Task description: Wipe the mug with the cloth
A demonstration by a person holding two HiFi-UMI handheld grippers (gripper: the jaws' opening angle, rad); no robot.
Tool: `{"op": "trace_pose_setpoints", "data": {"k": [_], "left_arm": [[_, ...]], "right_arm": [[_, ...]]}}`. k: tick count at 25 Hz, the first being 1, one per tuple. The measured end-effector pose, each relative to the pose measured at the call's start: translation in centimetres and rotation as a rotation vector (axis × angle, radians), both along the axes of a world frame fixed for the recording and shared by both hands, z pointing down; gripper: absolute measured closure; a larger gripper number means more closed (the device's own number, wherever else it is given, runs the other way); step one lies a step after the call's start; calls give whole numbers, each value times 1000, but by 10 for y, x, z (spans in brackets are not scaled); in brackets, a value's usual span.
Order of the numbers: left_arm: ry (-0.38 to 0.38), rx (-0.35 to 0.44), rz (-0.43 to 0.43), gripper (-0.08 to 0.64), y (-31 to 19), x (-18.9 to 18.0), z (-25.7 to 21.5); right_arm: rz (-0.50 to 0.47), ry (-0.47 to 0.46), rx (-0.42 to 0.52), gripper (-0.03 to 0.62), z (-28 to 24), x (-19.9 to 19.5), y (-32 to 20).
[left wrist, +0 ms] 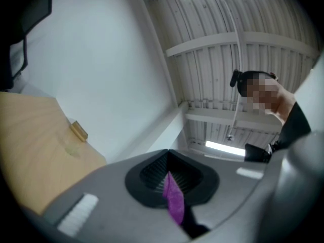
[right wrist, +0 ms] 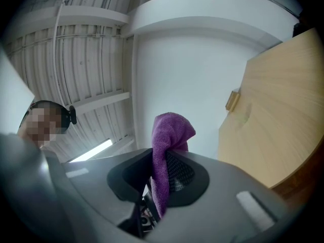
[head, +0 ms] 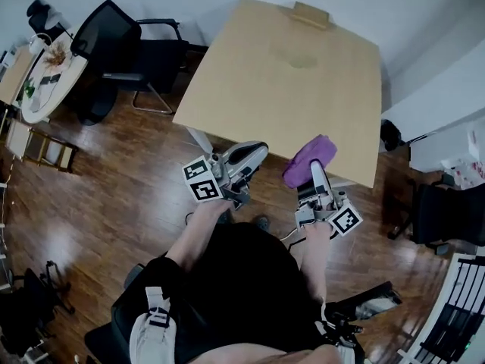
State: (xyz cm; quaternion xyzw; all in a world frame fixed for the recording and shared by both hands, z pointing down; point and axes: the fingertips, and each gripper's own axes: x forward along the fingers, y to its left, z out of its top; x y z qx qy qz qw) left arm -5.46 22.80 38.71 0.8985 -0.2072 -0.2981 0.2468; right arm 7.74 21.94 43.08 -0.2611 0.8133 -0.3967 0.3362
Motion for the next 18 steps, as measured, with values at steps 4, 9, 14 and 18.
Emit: {"op": "trace_pose_setpoints", "data": {"k": [4, 9, 14, 18], "left_arm": [[-12, -14, -9, 555, 3, 0, 6], [-39, -6, -21, 555, -2, 1, 5], [-60, -32, -32, 555, -2, -1, 12], [-132, -50, -33, 557, -10, 9, 14]], "right_arm": [[-18, 13, 2, 532, -1, -5, 3], [-16, 1, 7, 532, 0, -1, -3], [-23, -13, -2, 532, 5, -2, -1], [-10, -15, 5, 532, 1, 4, -5]]}}
